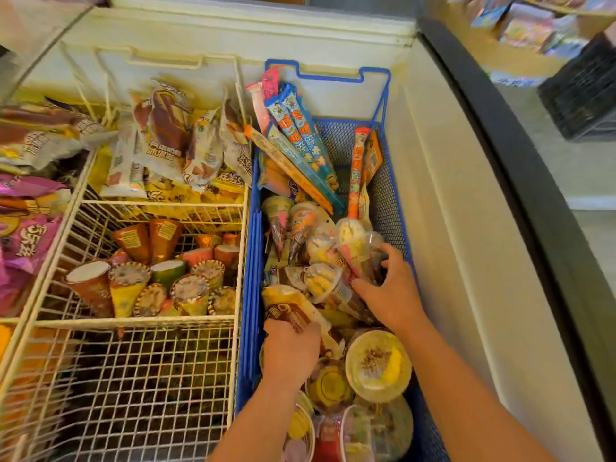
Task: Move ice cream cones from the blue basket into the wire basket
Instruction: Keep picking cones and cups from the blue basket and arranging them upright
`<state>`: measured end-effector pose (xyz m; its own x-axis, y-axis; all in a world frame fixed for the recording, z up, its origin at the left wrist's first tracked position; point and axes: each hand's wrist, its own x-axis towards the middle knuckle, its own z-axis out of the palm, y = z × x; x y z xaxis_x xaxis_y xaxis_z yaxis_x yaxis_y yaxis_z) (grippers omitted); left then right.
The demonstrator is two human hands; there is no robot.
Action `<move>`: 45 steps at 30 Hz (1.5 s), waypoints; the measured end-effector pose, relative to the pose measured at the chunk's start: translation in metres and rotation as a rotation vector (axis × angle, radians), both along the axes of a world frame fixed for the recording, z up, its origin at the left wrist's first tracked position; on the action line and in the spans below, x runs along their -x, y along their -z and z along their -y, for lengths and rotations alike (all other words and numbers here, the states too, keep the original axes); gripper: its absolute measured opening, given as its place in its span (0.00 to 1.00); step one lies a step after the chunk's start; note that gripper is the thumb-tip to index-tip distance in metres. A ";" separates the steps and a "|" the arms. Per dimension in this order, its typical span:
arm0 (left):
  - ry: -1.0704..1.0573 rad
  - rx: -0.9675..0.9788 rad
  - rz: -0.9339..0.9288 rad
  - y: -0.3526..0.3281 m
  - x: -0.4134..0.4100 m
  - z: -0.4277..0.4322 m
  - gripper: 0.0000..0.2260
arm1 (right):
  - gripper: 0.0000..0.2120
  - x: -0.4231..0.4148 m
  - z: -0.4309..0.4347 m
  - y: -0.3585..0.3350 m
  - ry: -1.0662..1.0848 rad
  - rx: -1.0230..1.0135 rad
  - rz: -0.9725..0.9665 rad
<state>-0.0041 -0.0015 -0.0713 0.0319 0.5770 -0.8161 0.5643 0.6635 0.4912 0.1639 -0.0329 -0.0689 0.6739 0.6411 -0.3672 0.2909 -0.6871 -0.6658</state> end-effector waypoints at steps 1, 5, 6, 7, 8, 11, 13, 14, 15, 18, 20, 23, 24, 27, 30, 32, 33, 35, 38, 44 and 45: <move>-0.057 0.033 0.008 0.002 -0.002 0.000 0.30 | 0.40 0.001 -0.001 0.002 -0.045 0.023 -0.053; -0.087 -0.025 -0.026 0.008 -0.009 -0.001 0.27 | 0.38 0.002 -0.007 0.013 -0.100 0.066 -0.023; -0.055 -0.047 -0.040 0.008 -0.009 0.000 0.27 | 0.36 0.000 -0.009 0.015 -0.091 0.085 0.002; -0.018 -0.072 -0.056 0.007 -0.009 0.001 0.27 | 0.32 -0.001 -0.010 0.016 -0.091 0.107 0.016; 0.011 -0.106 -0.073 0.006 -0.007 0.002 0.25 | 0.29 -0.001 -0.010 0.017 -0.092 0.122 0.017; 0.045 -0.234 -0.054 0.002 -0.008 0.007 0.12 | 0.20 -0.006 -0.010 0.018 -0.045 0.151 -0.046; 0.009 -0.191 0.039 -0.005 -0.020 0.013 0.06 | 0.18 -0.007 -0.009 0.017 -0.030 0.157 -0.074; -0.016 -0.134 0.089 -0.008 -0.028 0.016 0.06 | 0.17 -0.007 -0.008 0.015 -0.024 0.149 -0.084; -0.034 -0.070 0.128 -0.009 -0.036 0.017 0.06 | 0.16 -0.008 -0.007 0.013 -0.014 0.139 -0.098; -0.094 0.058 0.170 -0.004 -0.061 0.018 0.11 | 0.13 -0.011 0.000 0.001 0.037 0.084 -0.172; -0.158 0.091 0.149 0.004 -0.070 0.014 0.14 | 0.13 -0.009 0.004 -0.009 0.102 0.031 -0.247; -0.326 0.172 0.176 0.012 -0.084 0.010 0.14 | 0.12 -0.008 0.012 -0.023 0.156 -0.015 -0.330; -0.374 0.194 0.187 0.014 -0.088 0.008 0.14 | 0.11 -0.006 0.014 -0.028 0.182 -0.038 -0.377; -0.488 0.212 0.201 0.014 -0.101 0.005 0.16 | 0.12 -0.005 0.021 -0.043 0.220 -0.096 -0.491; -0.545 0.176 0.230 0.009 -0.105 0.006 0.12 | 0.17 -0.010 0.025 -0.058 0.181 -0.106 -0.457; -0.511 0.099 0.211 0.002 -0.102 0.005 0.13 | 0.20 -0.013 0.025 -0.066 0.169 -0.128 -0.426; -0.481 0.063 0.213 -0.005 -0.099 0.004 0.12 | 0.21 -0.015 0.024 -0.070 0.155 -0.146 -0.414; -0.381 0.005 0.238 -0.021 -0.088 0.002 0.10 | 0.19 -0.017 0.019 -0.077 0.112 -0.170 -0.384; -0.256 -0.053 0.305 -0.049 -0.056 -0.002 0.15 | 0.21 -0.005 0.013 -0.086 0.050 -0.213 -0.416; -0.098 -0.256 0.383 -0.098 0.045 -0.013 0.10 | 0.25 0.070 0.005 -0.082 -0.031 -0.288 -0.860; -0.079 -0.282 0.367 -0.105 0.064 -0.017 0.11 | 0.22 0.085 0.004 -0.083 -0.048 -0.288 -0.911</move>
